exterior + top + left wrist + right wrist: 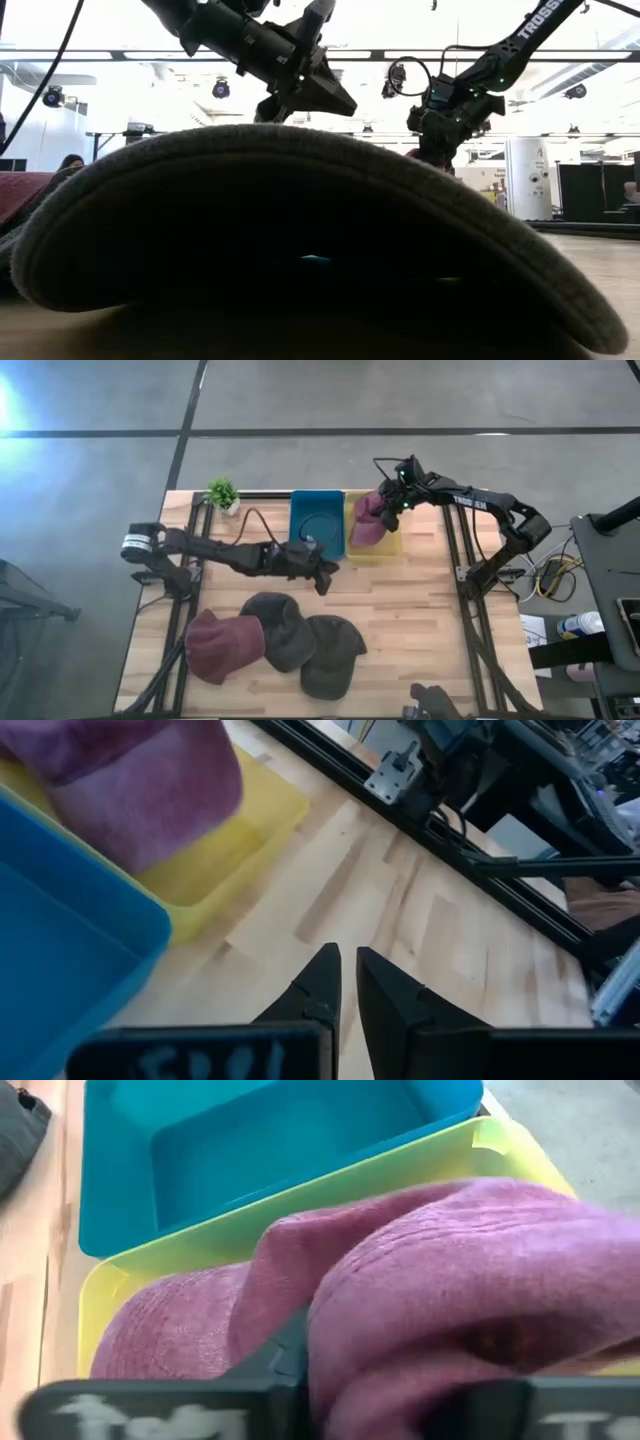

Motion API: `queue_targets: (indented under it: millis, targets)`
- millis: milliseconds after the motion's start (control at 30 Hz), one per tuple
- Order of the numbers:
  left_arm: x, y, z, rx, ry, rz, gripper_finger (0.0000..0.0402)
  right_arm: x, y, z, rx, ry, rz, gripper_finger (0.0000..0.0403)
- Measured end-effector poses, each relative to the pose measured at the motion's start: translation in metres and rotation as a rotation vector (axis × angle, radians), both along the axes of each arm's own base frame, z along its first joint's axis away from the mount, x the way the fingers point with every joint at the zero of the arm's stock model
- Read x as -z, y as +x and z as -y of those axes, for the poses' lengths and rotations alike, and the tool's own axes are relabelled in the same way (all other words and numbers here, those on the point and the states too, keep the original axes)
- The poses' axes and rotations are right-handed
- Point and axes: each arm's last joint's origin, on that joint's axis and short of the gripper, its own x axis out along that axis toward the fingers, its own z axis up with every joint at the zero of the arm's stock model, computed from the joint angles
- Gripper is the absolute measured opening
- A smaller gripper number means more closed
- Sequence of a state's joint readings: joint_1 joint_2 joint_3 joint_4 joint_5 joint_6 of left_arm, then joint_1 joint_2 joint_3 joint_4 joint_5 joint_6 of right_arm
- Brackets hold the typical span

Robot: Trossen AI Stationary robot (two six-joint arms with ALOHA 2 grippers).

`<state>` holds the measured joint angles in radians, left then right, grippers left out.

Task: Pick & Place hat
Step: Put the right red cap into the yellow bin

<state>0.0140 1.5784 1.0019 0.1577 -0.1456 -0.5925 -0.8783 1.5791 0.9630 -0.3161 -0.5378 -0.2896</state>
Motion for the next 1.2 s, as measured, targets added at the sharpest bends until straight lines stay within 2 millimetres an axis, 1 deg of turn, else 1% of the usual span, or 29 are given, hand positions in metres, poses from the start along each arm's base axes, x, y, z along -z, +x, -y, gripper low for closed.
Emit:
queue_targets:
  millis: [267, 433, 500, 633, 700, 867, 1033, 1100, 1200]
  targets:
    - [-0.004, 0.002, -0.016, -0.003, 0.027, 0.006, 0.0029, 0.004, -0.003, -0.004, 0.005, 0.036, -0.055, 0.017]
    - [-0.004, 0.002, -0.02, -0.004, 0.022, 0.007, 0.0029, 0.002, -0.01, -0.009, 0.028, 0.017, -0.141, 0.0206]
    - [-0.004, 0.002, -0.02, -0.004, 0.024, 0.006, 0.0029, -0.003, -0.012, -0.011, 0.029, 0.007, -0.142, 0.0212]
    - [-0.004, 0.002, -0.022, -0.003, 0.033, 0.004, 0.0029, -0.019, -0.013, -0.013, 0.031, -0.05, -0.095, 0.0215]
    - [-0.004, 0.002, -0.024, -0.007, 0.035, 0.004, 0.0029, -0.023, -0.012, -0.012, 0.035, -0.076, -0.076, 0.0215]
    - [-0.004, 0.002, -0.028, -0.019, 0.036, 0.01, 0.0029, -0.022, -0.007, -0.006, 0.059, -0.096, -0.056, 0.0215]
    - [-0.004, 0.002, -0.028, -0.019, 0.036, 0.011, 0.0029, -0.022, 0.005, -0.002, 0.052, -0.126, -0.014, 0.0215]
    - [-0.005, 0.002, -0.028, -0.02, 0.036, 0.012, 0.0029, -0.02, 0.007, -0.001, 0.046, -0.116, -0.029, 0.0215]
    - [-0.005, 0.002, -0.028, -0.023, 0.03, 0.016, 0.0029, -0.02, 0.005, 0.0, 0.088, -0.09, -0.082, 0.0215]
